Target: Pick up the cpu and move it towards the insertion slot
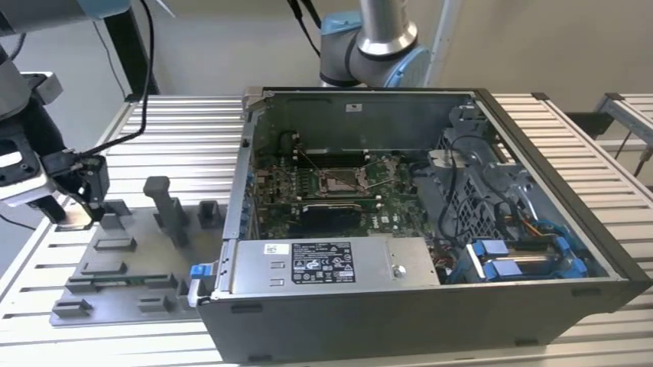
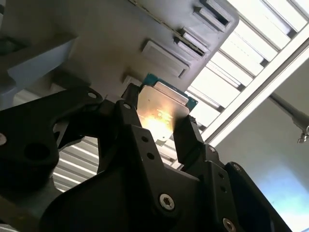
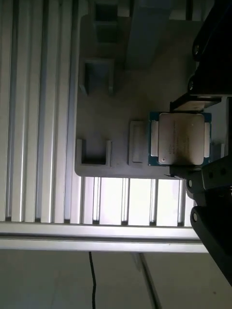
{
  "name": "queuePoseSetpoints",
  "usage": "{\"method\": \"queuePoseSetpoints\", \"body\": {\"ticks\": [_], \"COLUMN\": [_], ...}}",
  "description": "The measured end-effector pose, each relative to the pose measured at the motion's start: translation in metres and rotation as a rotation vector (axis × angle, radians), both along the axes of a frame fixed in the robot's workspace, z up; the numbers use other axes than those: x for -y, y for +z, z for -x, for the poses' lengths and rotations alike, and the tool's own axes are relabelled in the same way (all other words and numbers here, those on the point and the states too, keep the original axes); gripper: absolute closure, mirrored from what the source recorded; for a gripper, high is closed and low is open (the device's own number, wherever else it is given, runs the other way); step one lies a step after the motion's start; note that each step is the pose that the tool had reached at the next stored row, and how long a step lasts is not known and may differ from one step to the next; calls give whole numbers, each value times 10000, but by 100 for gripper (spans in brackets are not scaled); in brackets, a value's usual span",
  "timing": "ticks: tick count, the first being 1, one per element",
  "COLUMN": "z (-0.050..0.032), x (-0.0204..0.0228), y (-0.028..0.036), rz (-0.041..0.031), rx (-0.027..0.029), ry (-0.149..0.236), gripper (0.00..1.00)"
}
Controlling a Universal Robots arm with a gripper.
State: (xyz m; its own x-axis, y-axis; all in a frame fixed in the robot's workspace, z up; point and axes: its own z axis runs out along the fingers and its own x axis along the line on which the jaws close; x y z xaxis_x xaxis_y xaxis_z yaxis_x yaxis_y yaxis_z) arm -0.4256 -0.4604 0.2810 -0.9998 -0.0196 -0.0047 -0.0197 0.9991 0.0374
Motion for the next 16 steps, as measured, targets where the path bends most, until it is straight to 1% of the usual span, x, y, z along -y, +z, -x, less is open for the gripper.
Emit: {"method": "queuePoseSetpoints", "body": {"ticks": [5,16], "z": [0,0], "x": [0,0], "y": [203,704], "rz": [0,0], "rx": [1,0], "ry": [0,0], "gripper": [100,100]}}
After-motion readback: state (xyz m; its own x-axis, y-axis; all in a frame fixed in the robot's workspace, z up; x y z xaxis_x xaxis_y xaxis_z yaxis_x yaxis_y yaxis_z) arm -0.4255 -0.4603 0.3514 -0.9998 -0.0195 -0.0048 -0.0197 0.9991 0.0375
